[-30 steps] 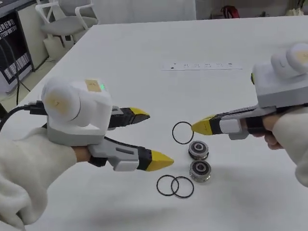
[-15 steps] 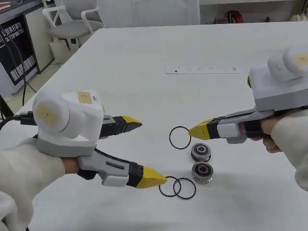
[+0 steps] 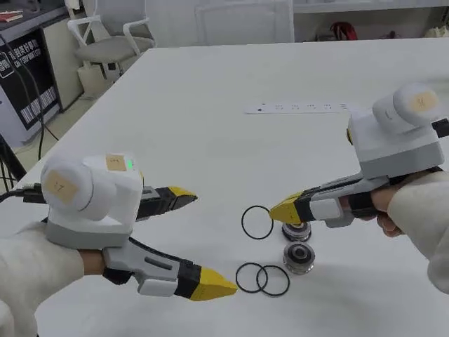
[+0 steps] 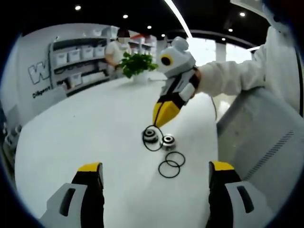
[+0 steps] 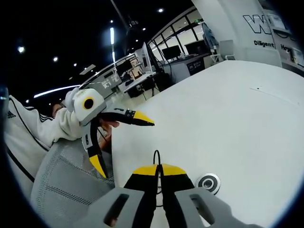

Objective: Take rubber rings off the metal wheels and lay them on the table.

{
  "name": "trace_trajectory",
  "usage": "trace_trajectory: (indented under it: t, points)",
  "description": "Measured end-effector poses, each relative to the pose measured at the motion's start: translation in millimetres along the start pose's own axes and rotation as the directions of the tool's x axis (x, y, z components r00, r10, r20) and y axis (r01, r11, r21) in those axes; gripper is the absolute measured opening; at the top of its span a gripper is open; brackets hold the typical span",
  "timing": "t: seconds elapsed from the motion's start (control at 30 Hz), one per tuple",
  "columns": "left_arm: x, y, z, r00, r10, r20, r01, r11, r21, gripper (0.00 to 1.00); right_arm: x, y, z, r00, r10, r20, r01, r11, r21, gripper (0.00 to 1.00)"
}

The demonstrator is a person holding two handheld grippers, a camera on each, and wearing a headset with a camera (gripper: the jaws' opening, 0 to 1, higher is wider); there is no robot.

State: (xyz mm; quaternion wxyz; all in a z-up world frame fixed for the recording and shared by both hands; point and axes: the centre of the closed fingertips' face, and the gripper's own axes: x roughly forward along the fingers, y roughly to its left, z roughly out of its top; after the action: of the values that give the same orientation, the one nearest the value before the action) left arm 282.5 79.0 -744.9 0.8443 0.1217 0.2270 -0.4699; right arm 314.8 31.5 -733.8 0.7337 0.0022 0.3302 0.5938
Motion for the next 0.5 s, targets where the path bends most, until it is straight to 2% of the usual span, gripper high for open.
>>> trace_trajectory:
  t: [0.13, 0.5]
  points:
    - [-2.0, -0.3, -2.4, 1.0000, 0.009, 0.000, -0.009, 1.000, -0.018, 0.93, 4.1, 2.4, -3.8, 0.9998, 0.012, -0.018, -0.012, 1.000, 0.000, 0.00]
    - [-0.2, -3.5, -8.0, 0.9998, -0.009, -0.015, 0.009, 1.000, -0.021, 0.94, 12.0, 10.4, -13.8, 0.9978, 0.032, -0.059, -0.032, 0.999, -0.008, 0.00]
